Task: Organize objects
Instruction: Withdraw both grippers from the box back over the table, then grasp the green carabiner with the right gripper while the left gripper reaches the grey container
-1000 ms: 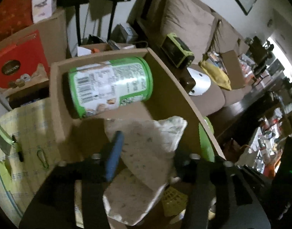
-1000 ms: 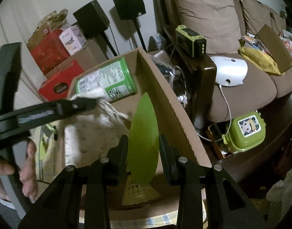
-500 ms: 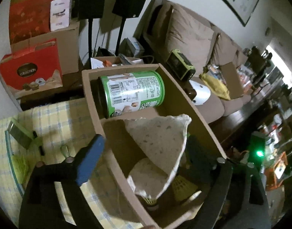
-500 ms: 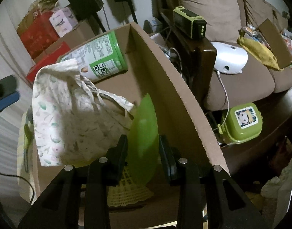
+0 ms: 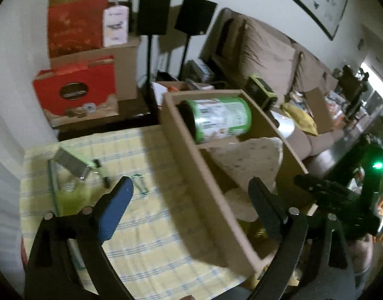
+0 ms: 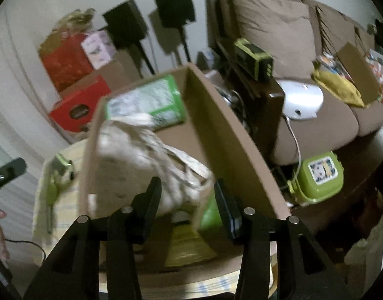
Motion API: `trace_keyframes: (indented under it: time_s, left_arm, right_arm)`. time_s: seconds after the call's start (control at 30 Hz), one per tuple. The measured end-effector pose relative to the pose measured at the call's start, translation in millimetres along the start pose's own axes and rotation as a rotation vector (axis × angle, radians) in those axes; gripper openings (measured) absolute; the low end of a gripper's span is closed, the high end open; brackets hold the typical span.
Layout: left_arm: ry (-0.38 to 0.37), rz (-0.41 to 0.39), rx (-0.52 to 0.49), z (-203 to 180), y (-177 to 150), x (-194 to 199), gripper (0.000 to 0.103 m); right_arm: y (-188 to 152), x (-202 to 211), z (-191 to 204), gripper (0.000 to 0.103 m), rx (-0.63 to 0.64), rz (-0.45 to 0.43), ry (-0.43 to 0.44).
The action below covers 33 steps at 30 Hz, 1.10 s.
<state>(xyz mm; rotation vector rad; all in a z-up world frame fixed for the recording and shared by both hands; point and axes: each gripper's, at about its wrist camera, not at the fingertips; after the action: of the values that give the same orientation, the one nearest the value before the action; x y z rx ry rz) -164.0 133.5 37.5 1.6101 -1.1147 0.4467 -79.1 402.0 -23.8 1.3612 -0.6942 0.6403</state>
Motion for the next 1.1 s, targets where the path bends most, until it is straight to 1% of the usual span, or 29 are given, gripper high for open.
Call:
trace_keyframes:
  time_s: [0.07, 0.23, 0.43, 0.63, 0.77, 0.93, 1.1]
  left_arm:
    - [0.007, -0.013, 0.018, 12, 0, 6, 0.097]
    - [0.055, -0.030, 0.054, 45, 0, 17, 0.097]
    - [0.133, -0.049, 0.089, 81, -7, 29, 0.097]
    - [0.177, -0.035, 0.180, 124, -10, 32, 0.097]
    - [0.212, -0.034, 0.213, 146, -10, 33, 0.097]
    - [0.216, -0.019, 0.263, 166, -7, 32, 0.097]
    - [0.195, 0.025, 0.339, 186, 2, 18, 0.097]
  right_arm:
    - [4, 5, 12, 0.045, 0.027, -0.014, 0.016]
    - [13, 10, 45, 0.045, 0.089, -0.028, 0.061]
    - [18, 8, 83, 0.045, 0.164, -0.035, 0.112]
    - [20, 1, 126, 0.044, 0.259, -0.025, 0.146]
    - [24, -7, 149, 0.044, 0.283, -0.020, 0.180]
    - [30, -22, 172, 0.044, 0.296, -0.010, 0.216]
    - [35, -42, 190, 0.044, 0.300, 0.016, 0.251]
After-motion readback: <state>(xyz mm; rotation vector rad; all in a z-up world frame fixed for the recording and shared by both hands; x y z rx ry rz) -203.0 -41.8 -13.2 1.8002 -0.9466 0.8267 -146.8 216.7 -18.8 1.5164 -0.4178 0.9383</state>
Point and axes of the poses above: each gripper's, at about its wrist camera, not at the fingertips, and x roughly against the way its jaws point, z to its left, y to its top, and after that the axes turned 12 degrees about x, right-handed
